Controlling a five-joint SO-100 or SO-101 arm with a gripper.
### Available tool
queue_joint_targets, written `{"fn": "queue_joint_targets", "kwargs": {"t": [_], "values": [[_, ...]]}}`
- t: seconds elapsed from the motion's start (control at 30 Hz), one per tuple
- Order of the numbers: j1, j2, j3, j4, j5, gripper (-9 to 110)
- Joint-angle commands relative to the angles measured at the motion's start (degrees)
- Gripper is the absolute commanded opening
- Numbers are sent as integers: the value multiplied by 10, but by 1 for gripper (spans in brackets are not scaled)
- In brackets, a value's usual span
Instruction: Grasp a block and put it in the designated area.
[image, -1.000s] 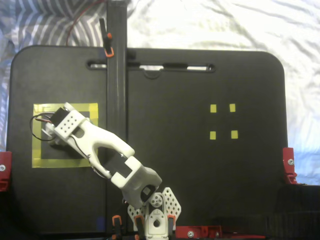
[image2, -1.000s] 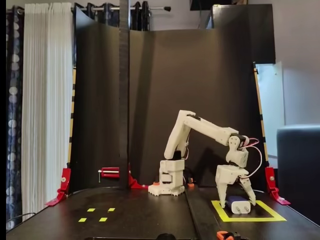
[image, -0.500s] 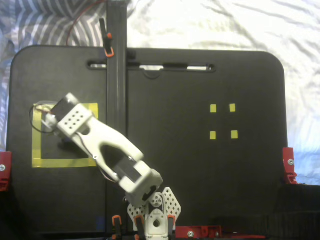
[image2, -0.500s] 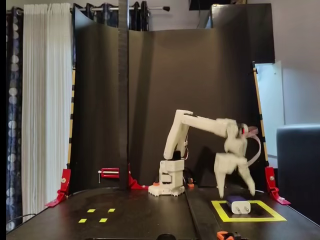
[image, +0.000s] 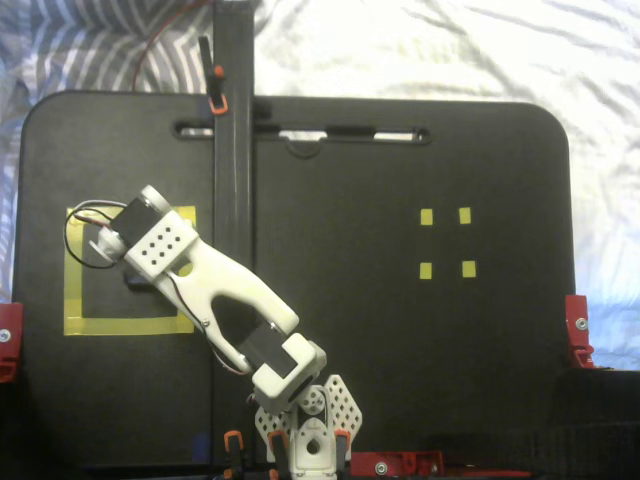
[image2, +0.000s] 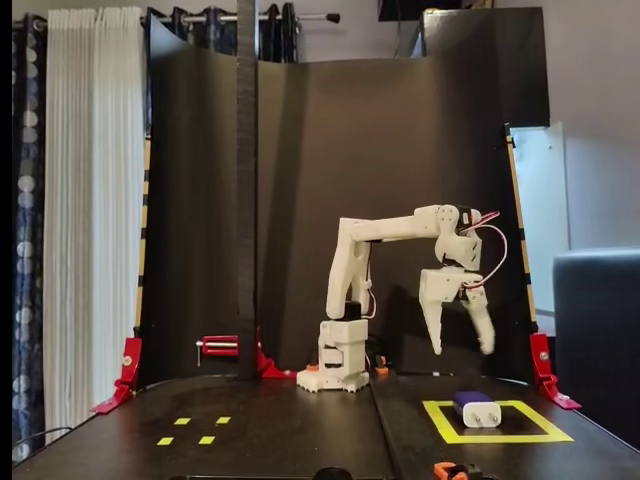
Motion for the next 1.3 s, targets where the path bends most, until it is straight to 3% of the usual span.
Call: {"fn": "queue_joint_targets", "kwargs": {"t": [0.0,0.47,1.27], "values": [[4,25,-18,-4,1,0],[50,14,-18,-20,9,0],[454,60,-10,-155,-69,0]]}}
